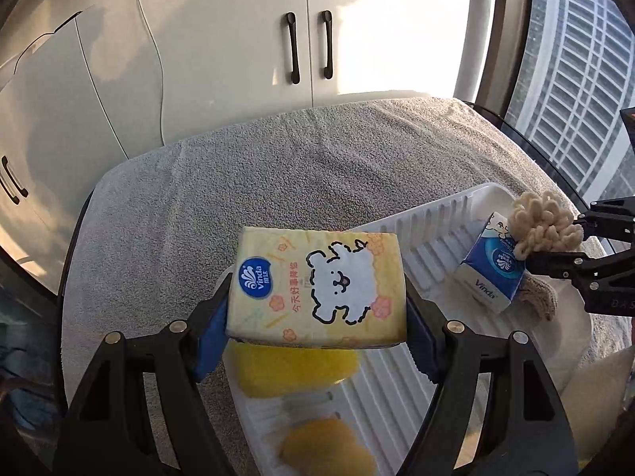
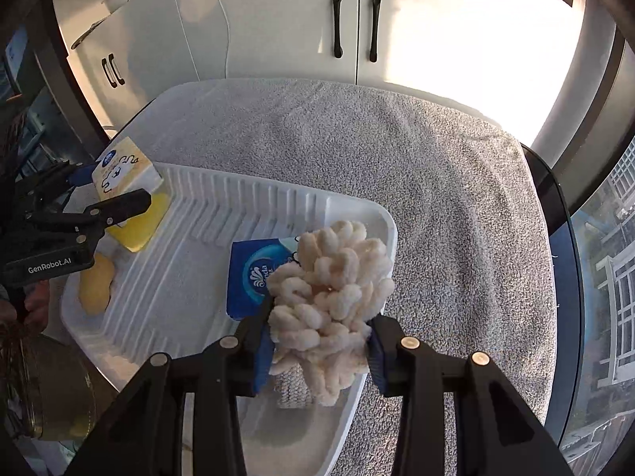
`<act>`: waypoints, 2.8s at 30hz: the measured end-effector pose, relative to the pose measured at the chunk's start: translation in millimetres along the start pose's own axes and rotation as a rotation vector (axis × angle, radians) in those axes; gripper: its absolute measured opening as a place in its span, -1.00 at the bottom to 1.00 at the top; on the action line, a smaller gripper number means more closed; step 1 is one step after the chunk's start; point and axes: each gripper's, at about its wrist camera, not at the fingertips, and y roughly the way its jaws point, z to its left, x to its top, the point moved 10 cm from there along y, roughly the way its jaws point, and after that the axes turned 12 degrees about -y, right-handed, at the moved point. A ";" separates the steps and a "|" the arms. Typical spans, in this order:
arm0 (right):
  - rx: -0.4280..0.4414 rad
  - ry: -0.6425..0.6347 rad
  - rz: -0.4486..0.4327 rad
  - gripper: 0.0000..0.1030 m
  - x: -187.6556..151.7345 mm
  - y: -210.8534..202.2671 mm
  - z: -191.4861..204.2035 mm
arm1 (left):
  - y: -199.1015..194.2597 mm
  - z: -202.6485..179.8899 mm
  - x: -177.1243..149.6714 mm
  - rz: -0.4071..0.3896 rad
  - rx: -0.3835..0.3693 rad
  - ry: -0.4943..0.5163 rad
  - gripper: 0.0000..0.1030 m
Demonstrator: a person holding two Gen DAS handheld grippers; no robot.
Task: Organize soft objects
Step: 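Lower the tissue pack into the tray with the left tool while the right releases the coral toy, then move both open tools back toward the remaining soft items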
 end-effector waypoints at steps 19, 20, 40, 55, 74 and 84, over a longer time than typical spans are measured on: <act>0.048 -0.032 0.032 -0.09 0.5 13.8 10.3 | 14.6 -13.7 -11.7 0.041 0.042 0.116 0.44; 0.046 -0.035 0.032 -0.08 0.5 13.2 11.4 | 13.6 -15.1 -11.9 0.040 0.034 0.121 0.44; 0.013 -0.158 -0.004 0.52 3.8 -16.7 39.7 | -37.3 -12.5 8.0 -0.058 -0.048 0.086 0.44; -0.108 -0.099 -0.078 0.54 7.1 -55.6 21.6 | -84.4 22.6 2.0 -0.176 0.095 0.031 0.45; -0.203 0.164 -0.059 0.54 -79.1 -94.8 -54.2 | -121.8 80.6 -44.1 -0.202 0.204 -0.076 0.45; -0.229 0.271 -0.046 0.54 -141.1 -106.5 -62.3 | -134.8 104.5 -86.7 -0.178 0.229 -0.110 0.45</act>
